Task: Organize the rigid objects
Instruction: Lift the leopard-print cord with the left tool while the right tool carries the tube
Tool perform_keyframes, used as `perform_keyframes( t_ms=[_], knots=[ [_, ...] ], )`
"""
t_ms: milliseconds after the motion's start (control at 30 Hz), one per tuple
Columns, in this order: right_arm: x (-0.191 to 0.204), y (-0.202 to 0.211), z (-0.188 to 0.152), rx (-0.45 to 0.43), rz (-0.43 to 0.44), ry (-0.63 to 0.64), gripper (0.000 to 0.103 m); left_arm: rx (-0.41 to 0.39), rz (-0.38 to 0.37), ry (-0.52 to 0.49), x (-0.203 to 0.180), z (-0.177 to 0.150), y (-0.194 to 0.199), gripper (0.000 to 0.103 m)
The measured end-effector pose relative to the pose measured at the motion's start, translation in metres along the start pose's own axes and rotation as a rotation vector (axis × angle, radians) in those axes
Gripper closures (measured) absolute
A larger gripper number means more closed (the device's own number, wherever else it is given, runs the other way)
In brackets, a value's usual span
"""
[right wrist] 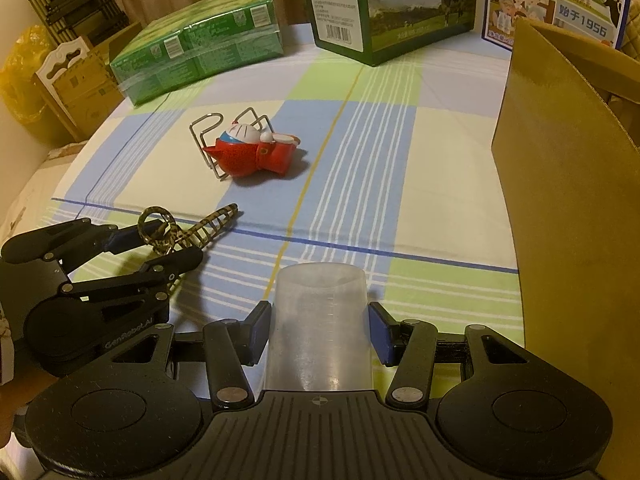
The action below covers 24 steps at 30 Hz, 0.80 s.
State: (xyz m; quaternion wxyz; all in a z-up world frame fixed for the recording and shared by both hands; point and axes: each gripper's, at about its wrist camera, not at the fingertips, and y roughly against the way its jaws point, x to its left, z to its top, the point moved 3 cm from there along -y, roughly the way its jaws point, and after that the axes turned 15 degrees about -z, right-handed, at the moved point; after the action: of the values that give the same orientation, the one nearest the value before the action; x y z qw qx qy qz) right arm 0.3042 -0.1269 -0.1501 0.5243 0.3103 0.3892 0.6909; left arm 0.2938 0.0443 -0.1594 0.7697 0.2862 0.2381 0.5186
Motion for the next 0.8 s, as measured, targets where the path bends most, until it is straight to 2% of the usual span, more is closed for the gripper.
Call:
perform_keyframes(
  t_ms=[267,567,800],
  knots=[
    [0.000,0.001,0.001,-0.004,0.003,-0.003,0.055,0.011,-0.002,0.014,0.001,0.001,0.000,0.068],
    [-0.005,0.009,0.007,-0.048,0.006,-0.041,0.055,-0.068,-0.019,0.103,0.006,0.017,0.028,0.068],
    [-0.006,0.013,0.011,-0.064,0.014,-0.058,0.055,-0.062,-0.017,0.131,0.006,0.019,0.031,0.068]
  ],
)
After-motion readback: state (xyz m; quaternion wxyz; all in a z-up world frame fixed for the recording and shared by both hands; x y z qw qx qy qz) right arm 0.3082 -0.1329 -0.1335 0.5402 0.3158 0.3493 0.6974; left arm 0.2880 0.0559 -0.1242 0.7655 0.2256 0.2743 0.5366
